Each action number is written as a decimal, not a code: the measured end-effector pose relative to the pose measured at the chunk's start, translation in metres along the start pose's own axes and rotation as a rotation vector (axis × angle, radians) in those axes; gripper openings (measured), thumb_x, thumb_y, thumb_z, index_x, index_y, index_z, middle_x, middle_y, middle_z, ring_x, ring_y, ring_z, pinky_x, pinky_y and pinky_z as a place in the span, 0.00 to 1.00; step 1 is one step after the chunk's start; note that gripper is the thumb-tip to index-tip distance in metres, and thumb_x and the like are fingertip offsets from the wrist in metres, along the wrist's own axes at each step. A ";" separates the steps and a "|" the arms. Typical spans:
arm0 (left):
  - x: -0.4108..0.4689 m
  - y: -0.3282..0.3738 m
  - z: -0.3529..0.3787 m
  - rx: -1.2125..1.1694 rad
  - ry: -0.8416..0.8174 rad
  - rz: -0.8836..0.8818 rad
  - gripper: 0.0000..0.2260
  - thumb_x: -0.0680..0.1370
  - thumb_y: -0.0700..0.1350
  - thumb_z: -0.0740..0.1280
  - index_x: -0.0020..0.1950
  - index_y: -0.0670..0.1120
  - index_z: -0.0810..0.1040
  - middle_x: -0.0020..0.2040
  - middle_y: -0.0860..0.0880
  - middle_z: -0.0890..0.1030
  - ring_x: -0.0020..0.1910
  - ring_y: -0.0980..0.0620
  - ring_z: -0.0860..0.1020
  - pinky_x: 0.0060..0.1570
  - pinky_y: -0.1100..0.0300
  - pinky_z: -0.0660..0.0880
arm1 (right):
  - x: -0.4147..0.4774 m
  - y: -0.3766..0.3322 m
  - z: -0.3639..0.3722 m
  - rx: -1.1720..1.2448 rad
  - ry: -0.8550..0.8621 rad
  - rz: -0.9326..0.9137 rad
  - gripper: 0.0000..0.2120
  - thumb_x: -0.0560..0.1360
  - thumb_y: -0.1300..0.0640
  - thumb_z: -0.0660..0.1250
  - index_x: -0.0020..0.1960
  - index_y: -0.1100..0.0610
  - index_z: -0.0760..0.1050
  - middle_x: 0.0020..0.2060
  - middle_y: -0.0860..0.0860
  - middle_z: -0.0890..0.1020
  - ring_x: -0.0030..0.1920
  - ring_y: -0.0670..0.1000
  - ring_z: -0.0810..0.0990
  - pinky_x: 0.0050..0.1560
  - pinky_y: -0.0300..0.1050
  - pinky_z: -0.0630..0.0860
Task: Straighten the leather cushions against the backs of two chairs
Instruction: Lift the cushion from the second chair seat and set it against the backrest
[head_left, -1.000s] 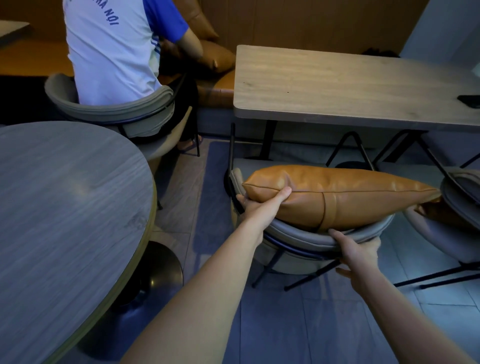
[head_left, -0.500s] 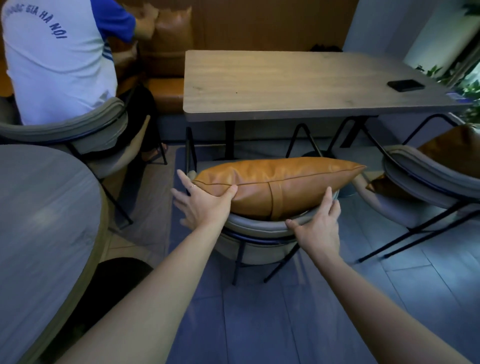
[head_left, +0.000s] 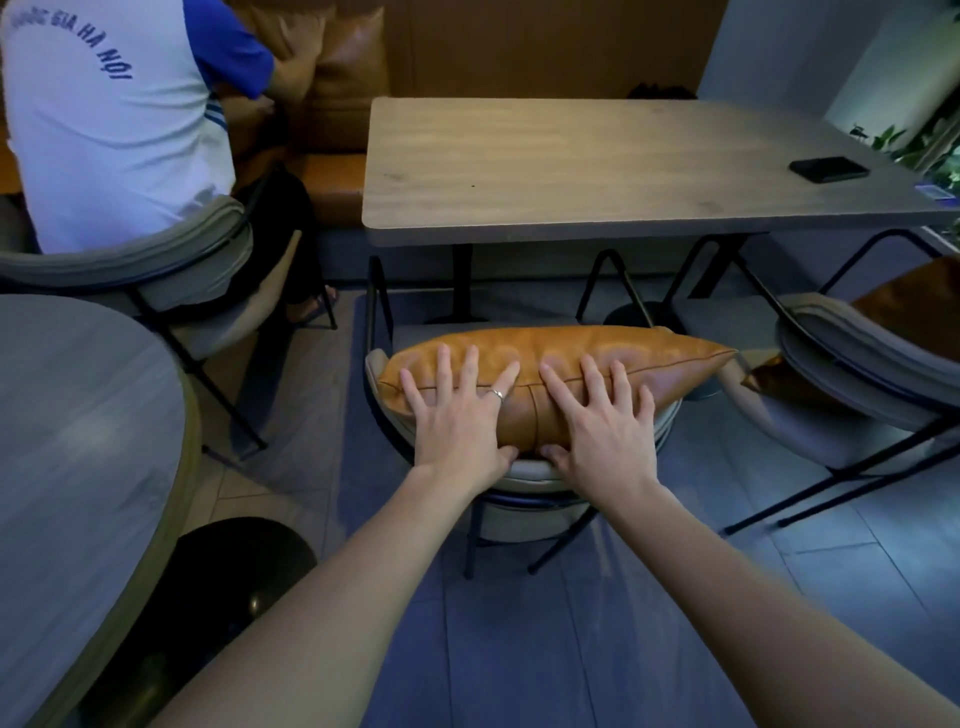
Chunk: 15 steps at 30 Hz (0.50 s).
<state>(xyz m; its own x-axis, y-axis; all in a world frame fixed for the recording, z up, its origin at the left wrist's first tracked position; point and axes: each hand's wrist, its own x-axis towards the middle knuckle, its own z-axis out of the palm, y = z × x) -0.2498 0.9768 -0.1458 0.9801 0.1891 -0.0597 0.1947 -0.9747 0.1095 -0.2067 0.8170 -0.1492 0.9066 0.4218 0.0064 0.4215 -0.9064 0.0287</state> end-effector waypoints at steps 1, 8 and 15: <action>0.000 -0.001 0.002 -0.001 0.001 0.004 0.45 0.76 0.62 0.72 0.84 0.63 0.45 0.86 0.44 0.43 0.83 0.37 0.38 0.74 0.25 0.39 | -0.001 -0.002 0.002 -0.003 0.004 0.008 0.47 0.77 0.39 0.72 0.87 0.40 0.48 0.86 0.59 0.57 0.84 0.68 0.52 0.78 0.72 0.54; -0.001 -0.002 0.000 -0.010 -0.013 0.019 0.43 0.78 0.59 0.72 0.84 0.62 0.47 0.86 0.44 0.44 0.83 0.36 0.38 0.74 0.25 0.38 | -0.002 -0.007 0.006 -0.025 0.021 0.030 0.44 0.75 0.43 0.76 0.85 0.45 0.60 0.82 0.63 0.66 0.81 0.72 0.61 0.73 0.75 0.62; -0.014 -0.007 -0.026 0.014 -0.144 0.042 0.41 0.80 0.53 0.70 0.85 0.60 0.47 0.86 0.44 0.46 0.84 0.36 0.42 0.75 0.26 0.45 | -0.010 -0.006 -0.023 0.037 -0.157 -0.001 0.43 0.81 0.34 0.63 0.87 0.41 0.41 0.87 0.56 0.49 0.86 0.65 0.46 0.80 0.69 0.52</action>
<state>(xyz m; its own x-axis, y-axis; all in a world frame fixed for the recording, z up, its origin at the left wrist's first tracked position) -0.2639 0.9841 -0.1199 0.9717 0.1302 -0.1971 0.1523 -0.9831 0.1013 -0.2188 0.8187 -0.1264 0.8967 0.4165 -0.1497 0.4201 -0.9074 -0.0080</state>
